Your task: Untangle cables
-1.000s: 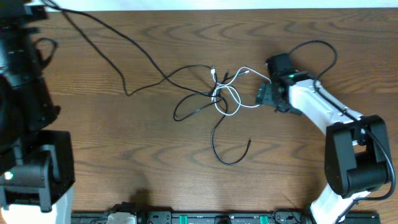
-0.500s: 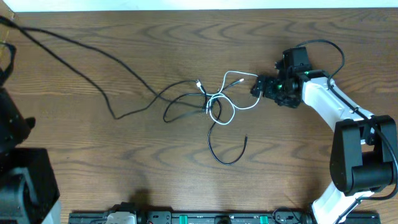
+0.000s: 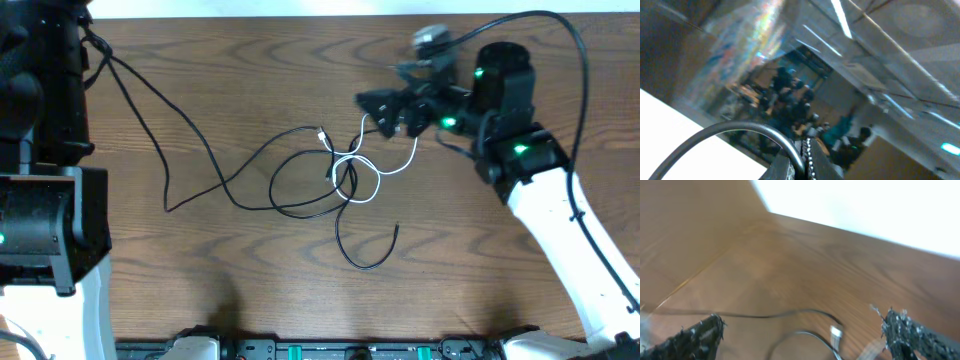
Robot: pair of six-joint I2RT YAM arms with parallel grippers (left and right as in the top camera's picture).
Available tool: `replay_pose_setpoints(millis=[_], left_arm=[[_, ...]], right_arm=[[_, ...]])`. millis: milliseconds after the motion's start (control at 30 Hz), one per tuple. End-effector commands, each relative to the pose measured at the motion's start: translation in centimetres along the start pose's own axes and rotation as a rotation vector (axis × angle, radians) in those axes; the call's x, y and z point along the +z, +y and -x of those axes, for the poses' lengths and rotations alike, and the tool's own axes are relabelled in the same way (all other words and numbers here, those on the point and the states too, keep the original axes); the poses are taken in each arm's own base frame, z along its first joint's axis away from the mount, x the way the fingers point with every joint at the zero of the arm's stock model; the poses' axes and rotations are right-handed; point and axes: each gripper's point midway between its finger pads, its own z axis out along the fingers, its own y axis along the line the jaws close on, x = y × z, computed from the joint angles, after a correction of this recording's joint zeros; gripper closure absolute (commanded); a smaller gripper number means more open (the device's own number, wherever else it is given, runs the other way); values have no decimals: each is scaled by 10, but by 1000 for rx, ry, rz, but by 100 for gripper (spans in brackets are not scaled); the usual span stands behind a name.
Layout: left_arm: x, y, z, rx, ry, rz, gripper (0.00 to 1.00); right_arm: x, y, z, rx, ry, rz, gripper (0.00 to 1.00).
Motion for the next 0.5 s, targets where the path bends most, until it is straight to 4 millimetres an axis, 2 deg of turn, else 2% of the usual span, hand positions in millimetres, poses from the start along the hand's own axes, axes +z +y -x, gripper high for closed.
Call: replay_pose_setpoints(millis=[0, 167, 333, 467], left_arm=[[-12, -31, 4, -77, 39, -144, 92], [-17, -41, 11, -85, 25, -186, 93], [-22, -44, 17, -110, 15, -196, 93], [-23, -43, 16, -110, 21, -191, 92]], right_arm=[[27, 61, 3, -196, -42, 159, 1], [63, 114, 6, -298, -135, 252, 1], [95, 164, -18, -319, -143, 382, 1], [108, 195, -28, -317, -172, 460, 1]])
